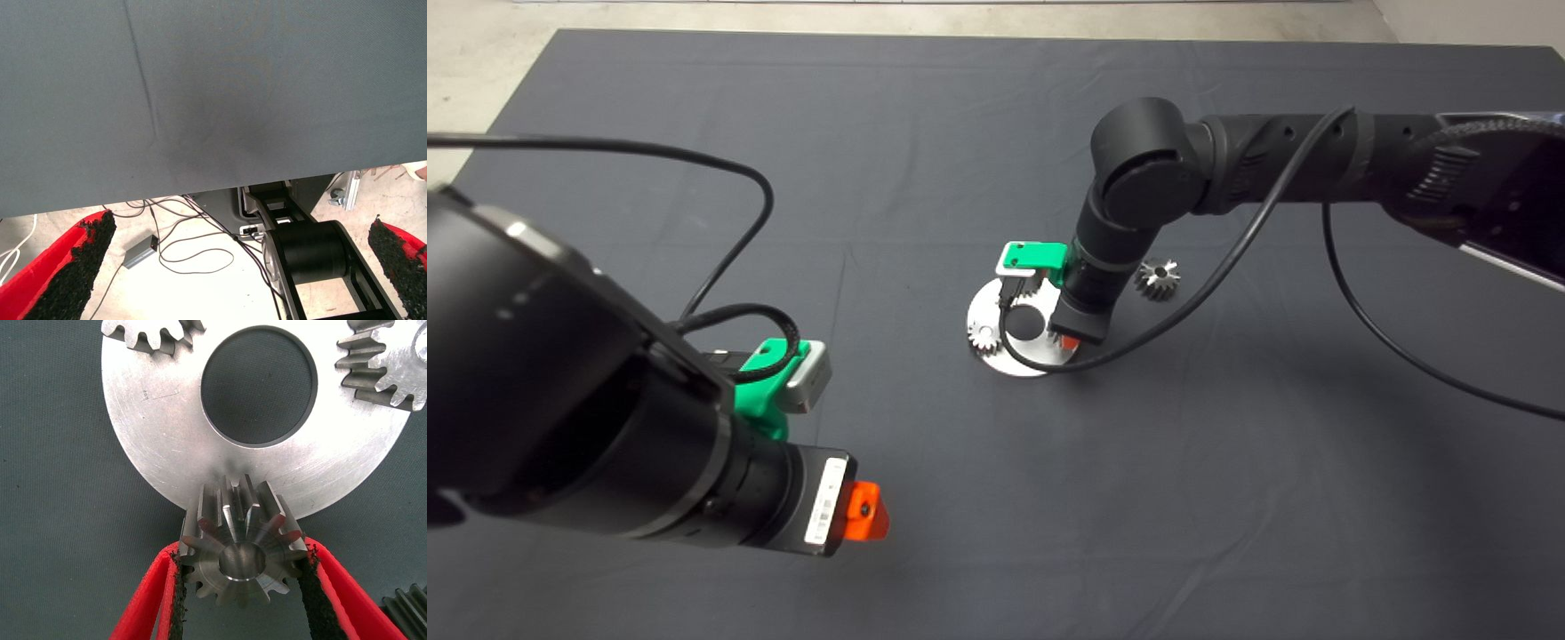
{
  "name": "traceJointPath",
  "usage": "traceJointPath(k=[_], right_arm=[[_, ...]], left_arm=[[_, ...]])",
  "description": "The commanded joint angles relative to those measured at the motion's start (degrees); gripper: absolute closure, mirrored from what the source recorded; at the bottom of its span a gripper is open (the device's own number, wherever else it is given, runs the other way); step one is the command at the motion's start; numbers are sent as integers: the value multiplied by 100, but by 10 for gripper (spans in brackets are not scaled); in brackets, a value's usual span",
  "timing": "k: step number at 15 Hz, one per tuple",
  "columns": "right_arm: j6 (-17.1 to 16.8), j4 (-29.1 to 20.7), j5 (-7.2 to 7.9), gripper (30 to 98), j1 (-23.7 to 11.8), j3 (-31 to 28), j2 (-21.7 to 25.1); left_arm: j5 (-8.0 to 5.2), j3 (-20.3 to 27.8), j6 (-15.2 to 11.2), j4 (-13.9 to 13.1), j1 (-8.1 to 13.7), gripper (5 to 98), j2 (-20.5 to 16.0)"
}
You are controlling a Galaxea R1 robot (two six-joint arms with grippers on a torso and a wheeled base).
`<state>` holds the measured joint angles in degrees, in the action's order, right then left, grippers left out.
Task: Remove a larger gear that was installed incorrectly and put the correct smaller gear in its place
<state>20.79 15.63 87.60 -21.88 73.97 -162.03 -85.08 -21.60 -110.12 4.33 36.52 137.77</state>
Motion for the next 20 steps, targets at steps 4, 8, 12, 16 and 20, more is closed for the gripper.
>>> traceJointPath(k=[4,8,12,16,20], right_arm=[[-22,-139,740,902,-176,-7,2],[-24,-139,740,903,-176,-7,-1],[-22,-139,740,902,-176,-7,-18],[-22,-139,740,903,-176,-7,-45],[-22,-139,740,902,-168,-7,-36]], left_arm=[[-9,79,-19,-90,83,61,10],[-9,85,-19,-90,83,61,10],[-9,88,-19,-90,83,61,10],[-9,88,-19,-90,83,61,10],[-5,83,-19,-90,83,61,10]])
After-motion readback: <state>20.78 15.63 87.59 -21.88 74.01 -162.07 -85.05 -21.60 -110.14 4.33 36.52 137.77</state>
